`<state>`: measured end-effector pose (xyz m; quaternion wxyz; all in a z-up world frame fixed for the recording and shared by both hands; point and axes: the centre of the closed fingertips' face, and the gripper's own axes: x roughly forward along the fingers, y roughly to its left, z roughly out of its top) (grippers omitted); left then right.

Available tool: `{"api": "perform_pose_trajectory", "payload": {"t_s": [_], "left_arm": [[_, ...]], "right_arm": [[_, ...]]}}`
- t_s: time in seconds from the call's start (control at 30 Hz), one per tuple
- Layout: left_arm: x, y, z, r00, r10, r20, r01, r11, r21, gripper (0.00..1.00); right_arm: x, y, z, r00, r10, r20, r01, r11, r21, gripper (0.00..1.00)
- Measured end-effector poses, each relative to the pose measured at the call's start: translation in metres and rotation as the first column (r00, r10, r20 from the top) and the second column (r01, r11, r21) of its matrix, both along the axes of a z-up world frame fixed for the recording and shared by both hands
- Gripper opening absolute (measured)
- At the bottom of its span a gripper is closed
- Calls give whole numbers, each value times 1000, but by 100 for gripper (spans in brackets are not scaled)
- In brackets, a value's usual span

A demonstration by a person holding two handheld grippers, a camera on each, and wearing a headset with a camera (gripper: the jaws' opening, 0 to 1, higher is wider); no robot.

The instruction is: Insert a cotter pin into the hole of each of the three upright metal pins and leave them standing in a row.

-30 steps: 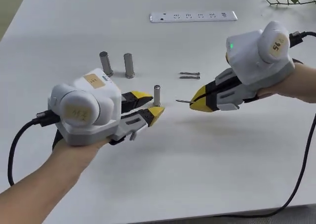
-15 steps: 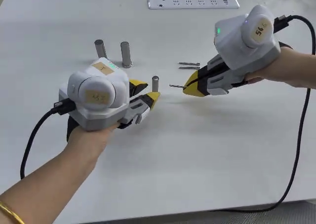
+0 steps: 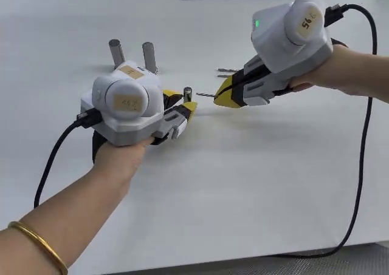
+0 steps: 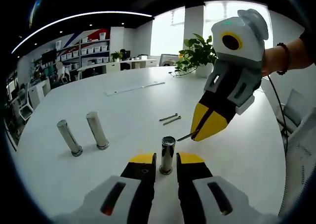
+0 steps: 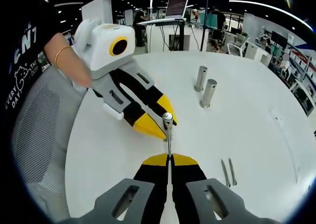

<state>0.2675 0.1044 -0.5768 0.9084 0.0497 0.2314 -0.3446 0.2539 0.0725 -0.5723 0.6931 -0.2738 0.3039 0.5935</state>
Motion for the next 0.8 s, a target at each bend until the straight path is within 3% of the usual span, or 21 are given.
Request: {"api": "perform_pose_trajectory", "payload": {"t_s": [0.23,0.8], "left_arm": [[-1,-2,-4,1000,-6,-7,6,1000,9,13],[1,-2,-9,999,-24,23,23,998,59,7]], "right_arm": [[1,2,-2,1000,9,-4,-9,1000,0,0],[2,5,0,1000,14,-1,-14,1000,5,0]]}}
